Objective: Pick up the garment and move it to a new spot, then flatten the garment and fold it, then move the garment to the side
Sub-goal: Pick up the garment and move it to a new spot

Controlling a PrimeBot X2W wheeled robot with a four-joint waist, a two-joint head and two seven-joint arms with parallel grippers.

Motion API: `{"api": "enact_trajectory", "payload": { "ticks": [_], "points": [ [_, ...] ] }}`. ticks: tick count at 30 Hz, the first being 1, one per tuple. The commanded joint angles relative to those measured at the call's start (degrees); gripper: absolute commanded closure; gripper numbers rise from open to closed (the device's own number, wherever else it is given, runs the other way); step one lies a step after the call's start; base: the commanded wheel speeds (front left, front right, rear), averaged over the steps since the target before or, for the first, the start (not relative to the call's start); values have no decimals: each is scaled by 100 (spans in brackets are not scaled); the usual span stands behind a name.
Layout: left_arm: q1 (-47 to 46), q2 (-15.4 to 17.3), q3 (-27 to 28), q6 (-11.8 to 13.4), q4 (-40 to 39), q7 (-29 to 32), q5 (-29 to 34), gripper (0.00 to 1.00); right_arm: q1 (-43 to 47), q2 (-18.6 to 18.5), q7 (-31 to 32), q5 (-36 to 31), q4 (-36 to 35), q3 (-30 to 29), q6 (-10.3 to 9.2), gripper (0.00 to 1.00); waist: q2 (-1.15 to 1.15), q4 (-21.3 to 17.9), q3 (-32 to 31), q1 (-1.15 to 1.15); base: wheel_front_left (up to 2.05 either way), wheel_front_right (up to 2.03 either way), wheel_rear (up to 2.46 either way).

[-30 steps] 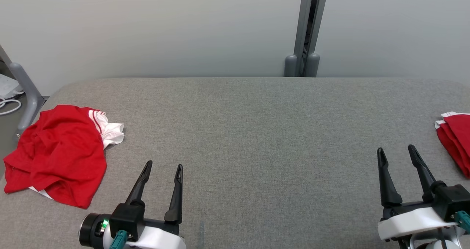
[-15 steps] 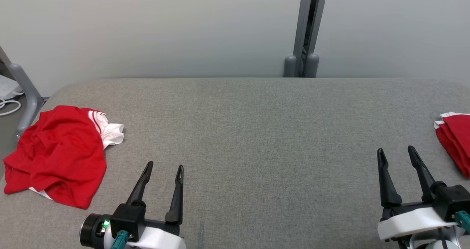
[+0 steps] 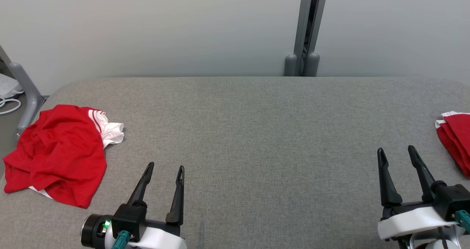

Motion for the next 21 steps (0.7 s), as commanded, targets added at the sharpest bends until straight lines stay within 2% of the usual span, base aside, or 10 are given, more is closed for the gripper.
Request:
{"api": "enact_trajectory", "payload": {
  "ticks": [1, 13, 21],
  "points": [
    [-50, 17, 0, -24, 8, 1, 15, 0, 0, -18, -28, 36, 16, -22, -4, 0, 0, 18, 3, 0, 0, 0, 0],
    [-130, 21, 34, -102, 130, 1, 97, 0, 43, -17, -28, 106, 9, 44, -4, 0, 0, 405, 206, 0, 0, 0, 0],
    [-124, 19, 228, -166, 195, 1, 176, 0, 50, -20, -28, 247, -42, 354, -4, 0, 0, 1199, 188, 0, 0, 0, 0]
  ]
}}
